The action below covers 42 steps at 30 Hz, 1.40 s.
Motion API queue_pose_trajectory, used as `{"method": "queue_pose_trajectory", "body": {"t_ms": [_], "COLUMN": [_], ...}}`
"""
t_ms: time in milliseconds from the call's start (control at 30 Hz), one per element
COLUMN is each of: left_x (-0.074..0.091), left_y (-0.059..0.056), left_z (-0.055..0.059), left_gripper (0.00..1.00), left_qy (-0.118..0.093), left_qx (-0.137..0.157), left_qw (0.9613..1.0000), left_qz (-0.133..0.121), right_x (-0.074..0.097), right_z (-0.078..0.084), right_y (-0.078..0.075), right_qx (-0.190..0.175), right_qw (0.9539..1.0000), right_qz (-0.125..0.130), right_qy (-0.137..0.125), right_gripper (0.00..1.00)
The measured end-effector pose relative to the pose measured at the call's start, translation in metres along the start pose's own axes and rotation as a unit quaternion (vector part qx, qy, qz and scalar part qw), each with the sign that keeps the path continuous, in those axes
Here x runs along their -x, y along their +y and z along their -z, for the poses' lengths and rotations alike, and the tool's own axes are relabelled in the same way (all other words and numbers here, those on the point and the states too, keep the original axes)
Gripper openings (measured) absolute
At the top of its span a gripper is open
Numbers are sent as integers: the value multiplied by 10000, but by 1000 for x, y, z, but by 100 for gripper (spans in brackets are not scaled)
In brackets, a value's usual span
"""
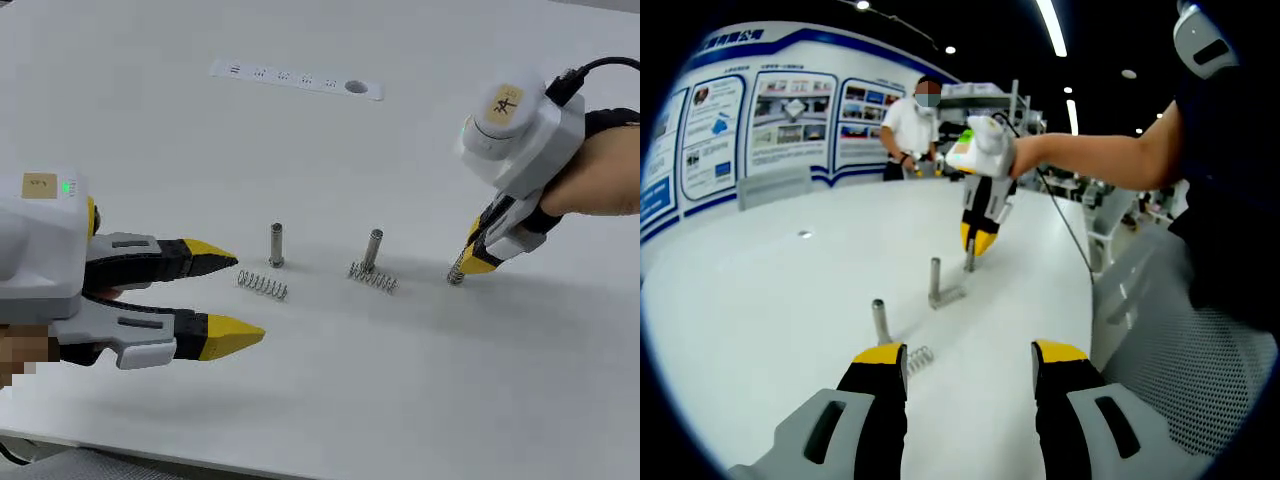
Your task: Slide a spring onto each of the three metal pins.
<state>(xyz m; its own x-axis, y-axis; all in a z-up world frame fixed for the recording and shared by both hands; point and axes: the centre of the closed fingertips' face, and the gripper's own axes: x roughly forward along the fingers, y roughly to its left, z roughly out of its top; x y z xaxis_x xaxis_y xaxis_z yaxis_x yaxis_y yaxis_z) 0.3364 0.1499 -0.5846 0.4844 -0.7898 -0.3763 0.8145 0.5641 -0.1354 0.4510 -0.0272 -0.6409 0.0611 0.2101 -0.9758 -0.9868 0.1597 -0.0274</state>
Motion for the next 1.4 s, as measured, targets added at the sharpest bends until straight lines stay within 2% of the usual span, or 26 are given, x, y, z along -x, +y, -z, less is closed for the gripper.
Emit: {"method": "queue_pose_trajectory", "body": {"t_ms": [300, 433, 667, 867, 1000, 1200, 1400], "left_x": [-2, -2, -2, -4, -5, -5, -4], "left_y": [-2, -3, -4, -4, -4, -5, -4], "left_z": [0, 1, 2, 1, 1, 1, 1], "left_gripper": [51, 51, 51, 51, 51, 50, 50], "left_qy": [3, -6, 6, 8, 17, 26, 19], "left_qx": [1, 13, 7, -8, -20, -35, -30], "left_qw": [10000, 10000, 10000, 10000, 10000, 9999, 10000], "left_qz": [22, 22, 45, 70, 86, 101, 91], "right_x": [-2, 1, 14, 34, 38, 27, 0], "right_z": [4, 4, 1, -16, -33, -56, -58], "right_y": [3, 4, 3, 5, 16, 31, 37], "right_qx": [57, 33, 87, 231, 336, 350, 259], "right_qw": [10000, 10000, 9995, 9974, 9959, 9944, 9953], "right_qz": [-23, 2, 222, 503, 454, 239, 46], "right_qy": [33, -44, -202, -464, -710, -972, -927], "right_gripper": [14, 17, 22, 22, 22, 19, 17]}}
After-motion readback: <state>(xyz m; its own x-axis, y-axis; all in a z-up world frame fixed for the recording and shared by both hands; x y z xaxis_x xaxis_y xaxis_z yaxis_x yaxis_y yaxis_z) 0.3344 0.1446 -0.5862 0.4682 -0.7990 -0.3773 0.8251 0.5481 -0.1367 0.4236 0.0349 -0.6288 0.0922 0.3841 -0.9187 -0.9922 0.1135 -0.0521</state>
